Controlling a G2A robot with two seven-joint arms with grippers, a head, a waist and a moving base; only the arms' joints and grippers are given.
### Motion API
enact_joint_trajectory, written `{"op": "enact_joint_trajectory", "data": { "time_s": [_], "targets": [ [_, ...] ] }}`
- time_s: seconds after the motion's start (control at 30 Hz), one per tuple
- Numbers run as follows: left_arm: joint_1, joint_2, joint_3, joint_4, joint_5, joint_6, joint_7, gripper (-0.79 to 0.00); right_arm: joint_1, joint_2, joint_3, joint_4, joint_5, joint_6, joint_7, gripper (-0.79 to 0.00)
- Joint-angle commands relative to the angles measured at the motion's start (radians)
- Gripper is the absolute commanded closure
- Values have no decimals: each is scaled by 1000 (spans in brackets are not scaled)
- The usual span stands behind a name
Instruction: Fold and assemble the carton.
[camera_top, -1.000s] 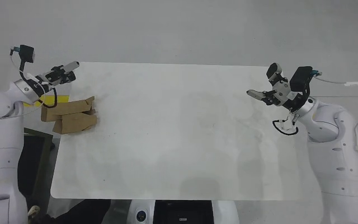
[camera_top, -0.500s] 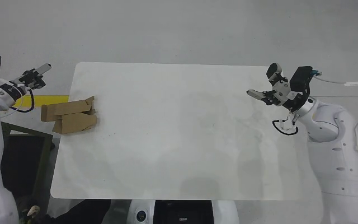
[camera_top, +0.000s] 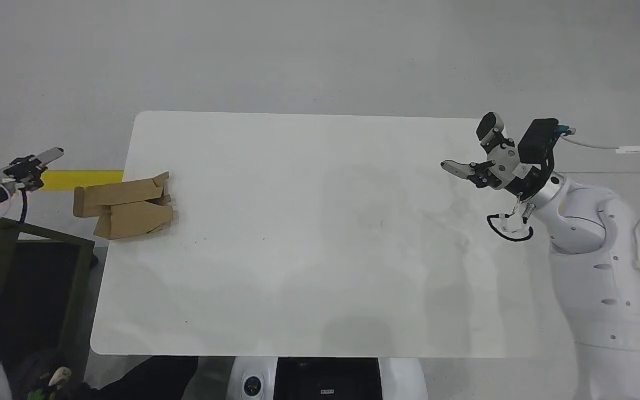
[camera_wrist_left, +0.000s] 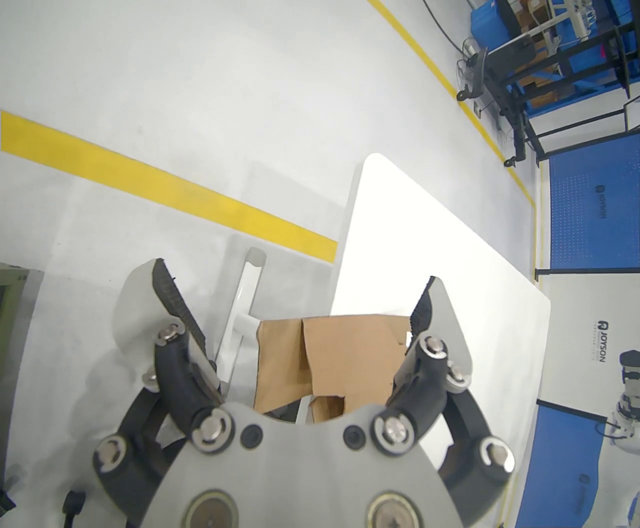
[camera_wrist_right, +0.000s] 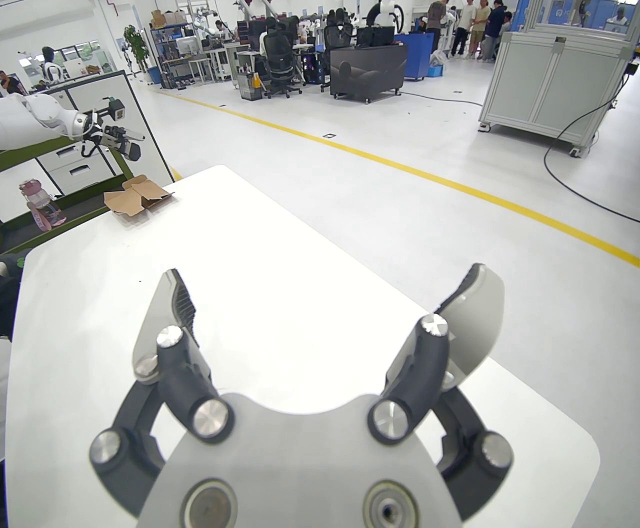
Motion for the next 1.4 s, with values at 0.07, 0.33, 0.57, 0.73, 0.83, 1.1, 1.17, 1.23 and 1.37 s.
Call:
{"op": "enact_joint_trajectory", "data": {
  "time_s": [0.07, 0.33, 0.57, 0.73, 0.83, 1.1, 1.17, 1.23, 1.37],
  "targets": [
    [-1, 7, 0, 56, -32, -20, -80, -785, 0, 0, 0, 0, 0, 0, 0, -785],
    [16, 3, 34, 110, -83, -79, -203, -785, 0, 0, 0, 0, 0, 0, 0, -785],
    [25, -7, 64, 121, -116, -68, -197, -785, 0, 0, 0, 0, 0, 0, 0, -785],
    [33, -9, 78, 124, -123, -67, -180, -557, 0, 0, 0, 0, 0, 0, 0, -785],
    [39, -9, 86, 126, -128, -69, -175, -271, 0, 0, 0, 0, 0, 0, 0, -785],
    [41, -9, 97, 127, -155, -60, -164, 0, 0, 0, 0, 0, 0, 0, 0, -785],
    [38, -8, 98, 122, -163, -64, -164, 0, 0, 0, 0, 0, 0, 0, 0, -785],
    [33, -8, 97, 118, -182, -69, -168, 0, 0, 0, 0, 0, 0, 0, 0, -785],
    [21, -9, 96, 101, -230, -77, -183, 0, 0, 0, 0, 0, 0, 0, 0, -785]
  ]
}}
